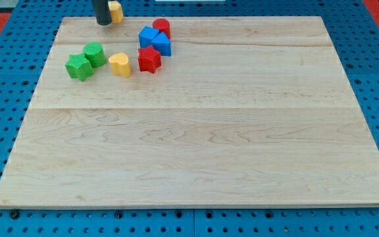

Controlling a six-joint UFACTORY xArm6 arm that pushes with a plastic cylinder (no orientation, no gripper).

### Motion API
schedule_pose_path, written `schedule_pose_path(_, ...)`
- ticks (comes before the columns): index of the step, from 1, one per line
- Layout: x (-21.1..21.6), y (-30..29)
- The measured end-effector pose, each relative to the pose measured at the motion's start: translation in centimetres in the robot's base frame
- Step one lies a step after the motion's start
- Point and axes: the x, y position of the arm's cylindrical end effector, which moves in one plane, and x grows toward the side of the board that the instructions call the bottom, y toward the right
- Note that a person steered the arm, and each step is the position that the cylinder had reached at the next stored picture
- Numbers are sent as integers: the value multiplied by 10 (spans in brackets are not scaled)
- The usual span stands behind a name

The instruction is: Push the green circle and the green star down a bit

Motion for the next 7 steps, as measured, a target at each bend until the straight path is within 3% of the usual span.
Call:
schedule_pose_path(4,0,-26)
schedule_pose_path(5,11,-45)
schedule_pose_path(6,38,2)
schedule_pose_path(7,65,0)
